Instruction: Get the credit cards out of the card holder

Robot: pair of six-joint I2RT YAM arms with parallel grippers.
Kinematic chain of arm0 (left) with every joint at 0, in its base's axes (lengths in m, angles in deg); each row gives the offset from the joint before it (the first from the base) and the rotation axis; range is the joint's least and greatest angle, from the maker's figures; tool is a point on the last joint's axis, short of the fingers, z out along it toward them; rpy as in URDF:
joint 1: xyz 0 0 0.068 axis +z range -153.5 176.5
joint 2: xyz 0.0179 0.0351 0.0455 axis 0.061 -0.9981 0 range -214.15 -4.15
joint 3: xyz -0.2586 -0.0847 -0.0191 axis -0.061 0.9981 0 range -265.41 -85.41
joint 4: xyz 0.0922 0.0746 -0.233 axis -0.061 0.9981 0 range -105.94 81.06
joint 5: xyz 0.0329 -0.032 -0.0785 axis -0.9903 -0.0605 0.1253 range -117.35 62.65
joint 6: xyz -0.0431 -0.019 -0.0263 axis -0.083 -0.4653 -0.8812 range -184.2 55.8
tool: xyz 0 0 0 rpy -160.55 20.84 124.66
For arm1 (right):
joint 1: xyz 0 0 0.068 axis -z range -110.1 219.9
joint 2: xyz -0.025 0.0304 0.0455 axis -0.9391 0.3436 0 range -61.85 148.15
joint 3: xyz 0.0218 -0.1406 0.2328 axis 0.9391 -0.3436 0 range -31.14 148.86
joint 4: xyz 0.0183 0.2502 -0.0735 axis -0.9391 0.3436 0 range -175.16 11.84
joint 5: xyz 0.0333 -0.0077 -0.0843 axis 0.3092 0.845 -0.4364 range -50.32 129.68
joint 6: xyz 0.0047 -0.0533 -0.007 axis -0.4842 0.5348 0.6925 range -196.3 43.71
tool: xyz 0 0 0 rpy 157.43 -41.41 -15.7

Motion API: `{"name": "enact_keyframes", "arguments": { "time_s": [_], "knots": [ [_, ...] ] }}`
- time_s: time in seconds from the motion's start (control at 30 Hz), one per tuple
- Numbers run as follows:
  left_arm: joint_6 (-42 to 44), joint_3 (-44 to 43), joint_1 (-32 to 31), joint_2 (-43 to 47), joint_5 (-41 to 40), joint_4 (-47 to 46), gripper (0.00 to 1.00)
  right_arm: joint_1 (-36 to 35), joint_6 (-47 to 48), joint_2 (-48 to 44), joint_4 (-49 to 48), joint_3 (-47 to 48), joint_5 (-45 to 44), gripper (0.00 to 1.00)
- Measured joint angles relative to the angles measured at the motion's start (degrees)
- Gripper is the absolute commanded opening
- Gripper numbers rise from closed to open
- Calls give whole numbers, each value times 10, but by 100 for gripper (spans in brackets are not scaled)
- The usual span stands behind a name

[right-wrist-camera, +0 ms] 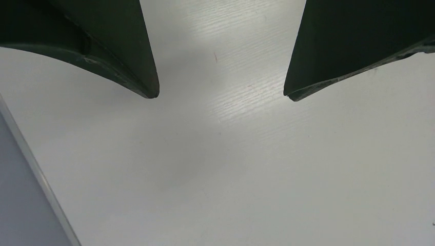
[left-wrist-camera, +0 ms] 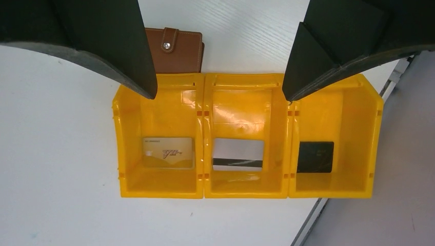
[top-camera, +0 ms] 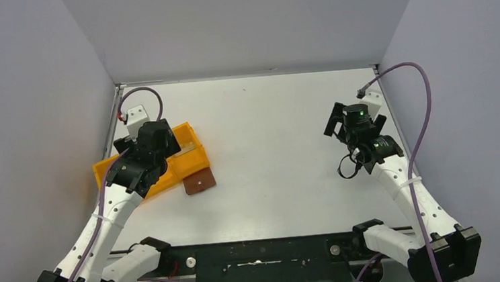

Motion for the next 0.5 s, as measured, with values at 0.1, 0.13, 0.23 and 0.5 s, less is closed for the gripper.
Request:
{"name": "enact_keyframes", "arguments": {
  "time_s": [0.1, 0.13, 0.23, 0.5],
  "knots": [
    [1, 32, 9, 3, 3, -16, 97, 21, -11, 2, -19, -39, 49, 98],
    [2, 42, 13, 3, 7, -20, 97, 28, -15, 3, -24, -51, 66, 98],
    [3, 61, 30, 0, 29, -28, 97, 43, -28, 10, -44, -82, 116, 98],
    [3, 67, 137, -52, 162, -46, 97, 56, -58, 35, -93, -126, 231, 98]
  ]
}}
